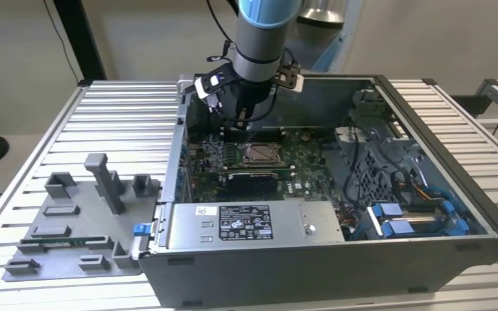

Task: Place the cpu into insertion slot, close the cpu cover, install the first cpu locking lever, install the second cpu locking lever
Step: 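Install the first cpu locking lever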

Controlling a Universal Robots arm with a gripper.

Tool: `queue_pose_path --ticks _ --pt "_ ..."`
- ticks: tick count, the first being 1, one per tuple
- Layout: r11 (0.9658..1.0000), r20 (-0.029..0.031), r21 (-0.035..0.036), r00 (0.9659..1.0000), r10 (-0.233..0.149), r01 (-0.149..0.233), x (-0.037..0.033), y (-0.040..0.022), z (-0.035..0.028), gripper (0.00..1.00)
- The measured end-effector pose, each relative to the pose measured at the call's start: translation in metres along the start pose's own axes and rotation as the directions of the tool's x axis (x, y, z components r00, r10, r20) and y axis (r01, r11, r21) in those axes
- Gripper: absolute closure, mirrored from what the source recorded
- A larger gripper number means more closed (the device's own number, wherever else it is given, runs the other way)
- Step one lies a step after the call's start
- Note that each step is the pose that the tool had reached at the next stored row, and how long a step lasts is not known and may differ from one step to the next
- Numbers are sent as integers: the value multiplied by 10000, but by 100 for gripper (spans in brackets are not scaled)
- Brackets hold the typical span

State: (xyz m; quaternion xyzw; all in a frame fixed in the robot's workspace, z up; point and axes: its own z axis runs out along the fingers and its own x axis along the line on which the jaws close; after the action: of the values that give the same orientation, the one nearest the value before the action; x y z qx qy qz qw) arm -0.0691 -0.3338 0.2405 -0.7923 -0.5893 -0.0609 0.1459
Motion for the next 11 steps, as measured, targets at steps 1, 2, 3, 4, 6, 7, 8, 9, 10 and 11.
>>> queue_pose_path --ticks 1,2,3,4,6,7,8,9,10,11 --pt "10000 -2 -4 10000 12 -12 0 0 0 100" --pt "10000 -18 -26 10000 92 -92 -1 -3 2 100" --pt "9998 -38 -57 9998 206 -206 -2 -3 5 100" --pt "9994 -57 -84 9994 329 -330 -3 -2 9 100" --pt "9982 -85 -108 9983 581 -582 -5 0 14 100" --pt "9975 -96 -116 9975 697 -698 -6 0 16 100" --pt "9966 -109 -123 9966 815 -817 -6 0 19 100" --pt "9955 -121 -130 9956 934 -935 -7 1 21 100" --pt "9944 -135 -141 9944 1045 -1047 -8 1 24 100" --pt "9932 -150 -158 9933 1148 -1150 -9 1 28 100"
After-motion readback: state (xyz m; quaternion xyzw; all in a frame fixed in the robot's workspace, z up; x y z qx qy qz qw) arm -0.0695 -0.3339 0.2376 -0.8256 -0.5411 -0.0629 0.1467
